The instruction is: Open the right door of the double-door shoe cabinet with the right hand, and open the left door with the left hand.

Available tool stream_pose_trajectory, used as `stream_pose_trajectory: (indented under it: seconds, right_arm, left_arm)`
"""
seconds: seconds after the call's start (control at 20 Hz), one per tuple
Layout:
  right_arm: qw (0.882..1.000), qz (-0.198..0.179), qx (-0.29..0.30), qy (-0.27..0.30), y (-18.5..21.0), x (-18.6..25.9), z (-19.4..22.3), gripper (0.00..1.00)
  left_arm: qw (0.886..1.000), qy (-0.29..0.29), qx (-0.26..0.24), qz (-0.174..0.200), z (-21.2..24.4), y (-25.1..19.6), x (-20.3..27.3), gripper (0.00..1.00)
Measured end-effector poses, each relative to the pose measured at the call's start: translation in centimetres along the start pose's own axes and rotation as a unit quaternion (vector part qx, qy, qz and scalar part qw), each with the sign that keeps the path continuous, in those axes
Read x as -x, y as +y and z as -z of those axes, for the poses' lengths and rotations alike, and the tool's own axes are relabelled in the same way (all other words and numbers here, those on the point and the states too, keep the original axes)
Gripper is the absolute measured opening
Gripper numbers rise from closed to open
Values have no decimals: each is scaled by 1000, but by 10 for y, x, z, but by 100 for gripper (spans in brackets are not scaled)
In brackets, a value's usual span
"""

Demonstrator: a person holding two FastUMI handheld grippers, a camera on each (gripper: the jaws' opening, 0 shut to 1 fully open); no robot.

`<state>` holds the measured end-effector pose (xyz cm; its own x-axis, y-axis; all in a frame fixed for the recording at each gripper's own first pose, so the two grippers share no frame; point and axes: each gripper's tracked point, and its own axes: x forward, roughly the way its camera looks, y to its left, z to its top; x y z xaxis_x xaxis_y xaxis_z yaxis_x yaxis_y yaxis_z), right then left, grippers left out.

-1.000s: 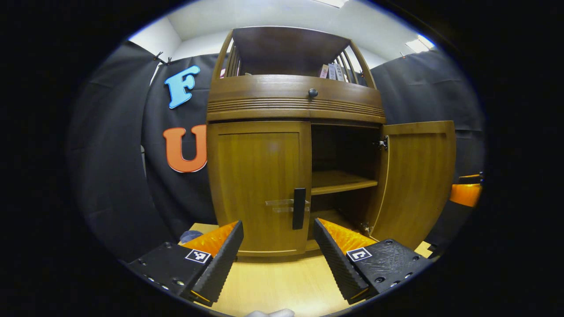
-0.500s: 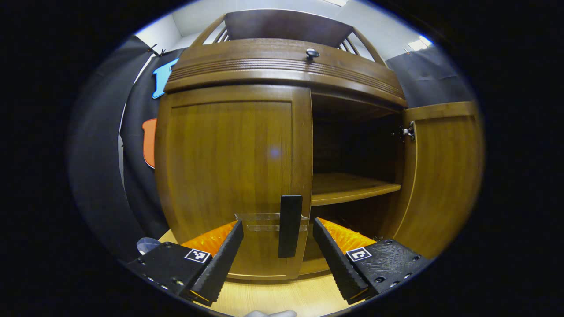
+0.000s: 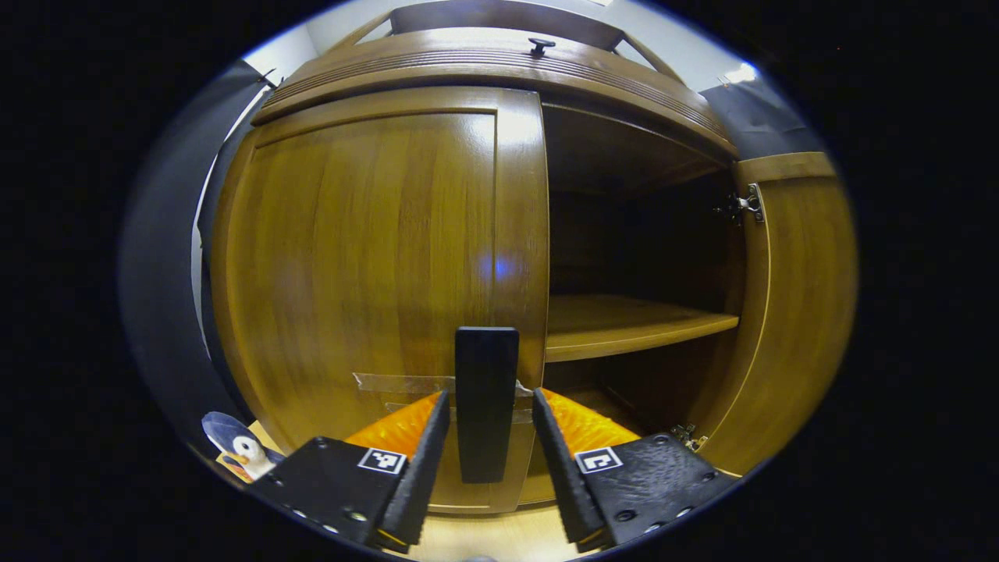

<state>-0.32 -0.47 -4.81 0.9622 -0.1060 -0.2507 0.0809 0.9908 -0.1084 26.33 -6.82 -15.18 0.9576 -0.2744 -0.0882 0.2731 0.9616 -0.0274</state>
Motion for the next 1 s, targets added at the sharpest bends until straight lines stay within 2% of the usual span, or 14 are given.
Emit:
stream_pose_trajectory:
  seconds: [0.05, 0.1, 0.35, 0.4, 0.55, 0.7, 1.0]
  right_arm:
    - [1000, 0, -2, -2, -2, 1, 0, 100]
    - [1000, 0, -3, 0, -3, 3, 0, 100]
    - [1000, -11, -10, 2, 1, 13, 2, 100]
    - [1000, -12, -10, 1, 2, 15, 2, 100]
    - [1000, -20, -10, 1, 5, 22, 2, 100]
    - [999, -31, -9, -5, 8, 27, 3, 100]
    - [998, -63, -14, -11, 27, 37, 5, 100]
  left_arm:
    - [1000, 6, -2, -5, 4, 2, -1, 64]
    - [1000, 15, -6, -12, 8, 5, -1, 43]
    - [1000, 12, -12, -6, 10, 9, -3, 28]
    - [1000, 9, -14, -1, 7, 9, 1, 33]
    - [1000, 17, -7, 13, 9, 9, 15, 14]
    - [999, 23, -4, 32, 10, 10, 37, 14]
    - [999, 25, -4, 46, 13, 20, 85, 14]
